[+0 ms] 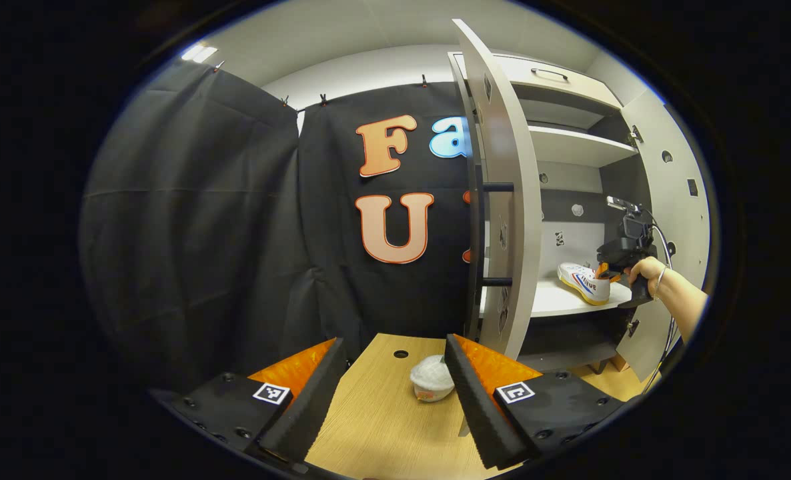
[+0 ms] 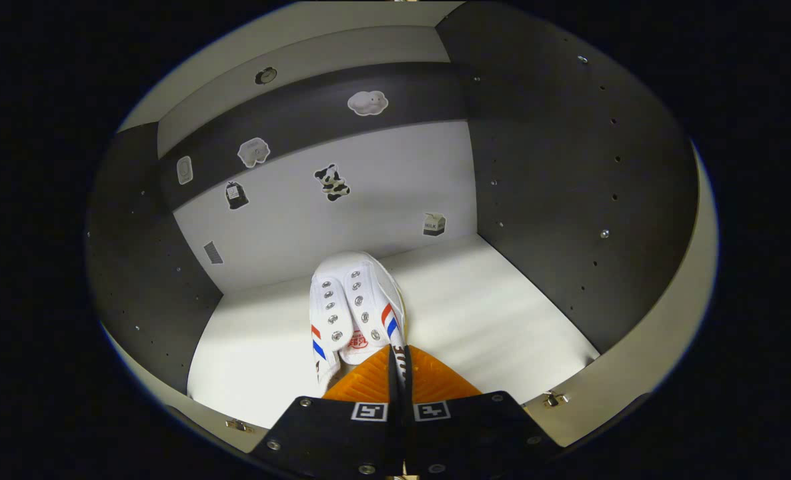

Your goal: Grab one shoe with the right hand and put it into the shoe cabinet, grab the other shoe with the left hand and put it into the shoe cabinet; then close the right door with the right hand and the left door with the left hand.

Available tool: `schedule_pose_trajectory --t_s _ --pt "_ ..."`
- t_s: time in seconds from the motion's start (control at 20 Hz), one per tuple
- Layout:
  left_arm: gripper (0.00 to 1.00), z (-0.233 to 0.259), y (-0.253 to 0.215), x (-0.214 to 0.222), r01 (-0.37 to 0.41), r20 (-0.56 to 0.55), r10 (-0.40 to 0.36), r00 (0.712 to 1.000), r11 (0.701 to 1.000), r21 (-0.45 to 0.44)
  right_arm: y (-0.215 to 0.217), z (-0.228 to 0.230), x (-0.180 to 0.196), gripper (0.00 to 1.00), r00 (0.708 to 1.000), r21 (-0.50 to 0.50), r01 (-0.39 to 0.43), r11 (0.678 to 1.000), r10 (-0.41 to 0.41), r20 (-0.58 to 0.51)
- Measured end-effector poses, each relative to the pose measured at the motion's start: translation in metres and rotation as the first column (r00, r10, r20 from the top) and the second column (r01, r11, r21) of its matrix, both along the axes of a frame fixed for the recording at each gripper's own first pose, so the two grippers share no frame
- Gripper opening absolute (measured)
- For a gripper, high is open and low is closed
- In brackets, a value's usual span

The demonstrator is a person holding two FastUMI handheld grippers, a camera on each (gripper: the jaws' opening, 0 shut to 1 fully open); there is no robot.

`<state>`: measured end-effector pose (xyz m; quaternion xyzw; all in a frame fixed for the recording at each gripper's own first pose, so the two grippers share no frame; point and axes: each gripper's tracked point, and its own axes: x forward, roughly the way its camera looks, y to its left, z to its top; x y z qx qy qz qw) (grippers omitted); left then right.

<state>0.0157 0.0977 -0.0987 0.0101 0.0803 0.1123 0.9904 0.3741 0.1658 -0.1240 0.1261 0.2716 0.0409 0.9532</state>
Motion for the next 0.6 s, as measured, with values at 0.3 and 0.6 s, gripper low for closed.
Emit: schedule_pose_trajectory --t_s 0.3,0.6 --pt "0.97 0.002 -0.012 -0.004 0.013 0.006 -0.013 1.0 1.0 0.001 0.0 0.028 -0.011 0.26 0.994 -0.023 -0.023 0.999 0.025 0.108" --pt "0.94 0.0 -0.025 -0.016 0.037 0.008 -0.037 0.999 0.999 -0.031 -0.006 0.059 -0.066 0.66 0.972 -0.096 -0.063 0.993 0.083 0.218"
